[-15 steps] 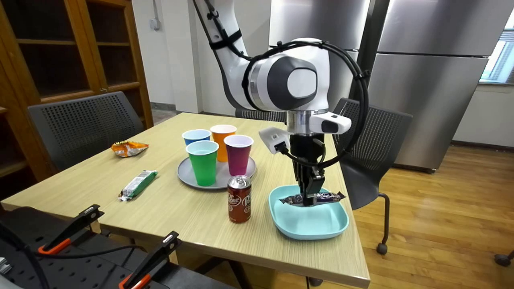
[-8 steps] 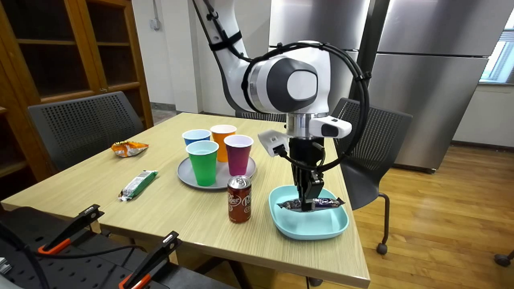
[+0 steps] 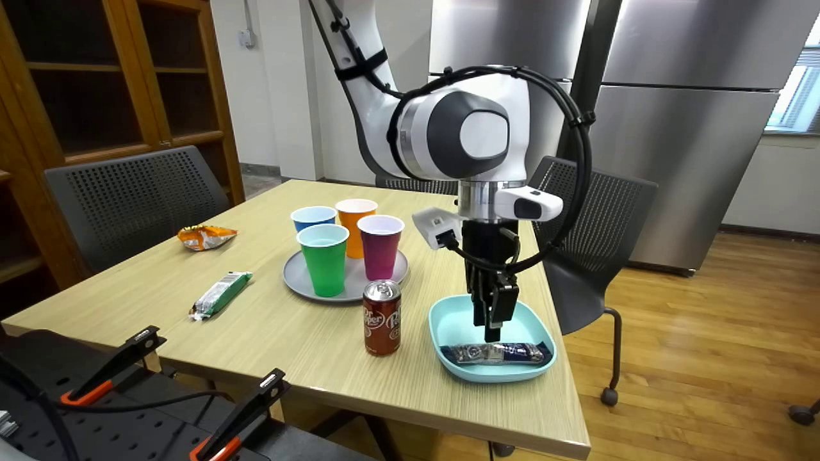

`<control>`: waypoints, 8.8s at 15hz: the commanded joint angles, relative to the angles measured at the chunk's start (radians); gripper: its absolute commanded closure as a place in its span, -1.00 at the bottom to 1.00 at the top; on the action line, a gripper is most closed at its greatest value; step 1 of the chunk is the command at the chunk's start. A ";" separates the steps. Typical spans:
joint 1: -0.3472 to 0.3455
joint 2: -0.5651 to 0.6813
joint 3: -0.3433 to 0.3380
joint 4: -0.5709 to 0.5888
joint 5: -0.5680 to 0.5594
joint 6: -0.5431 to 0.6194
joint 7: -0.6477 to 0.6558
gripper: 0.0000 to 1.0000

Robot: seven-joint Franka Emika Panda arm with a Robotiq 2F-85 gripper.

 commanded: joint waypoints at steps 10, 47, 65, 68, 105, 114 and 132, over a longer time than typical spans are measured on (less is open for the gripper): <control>-0.021 -0.184 0.056 -0.041 0.018 -0.009 -0.055 -1.00; 0.026 -0.459 0.358 -0.259 0.161 -0.039 -0.617 -1.00; 0.150 -0.648 0.428 -0.377 0.171 -0.035 -0.673 -1.00; 0.208 -0.638 0.455 -0.404 0.222 -0.014 -0.716 -1.00; 0.241 -0.126 0.641 -0.479 -0.027 0.581 -0.596 -1.00; 0.355 -0.113 0.562 -0.469 -0.022 0.585 -0.517 -0.50; 0.238 -0.383 0.681 -0.571 -0.047 0.442 -0.530 0.81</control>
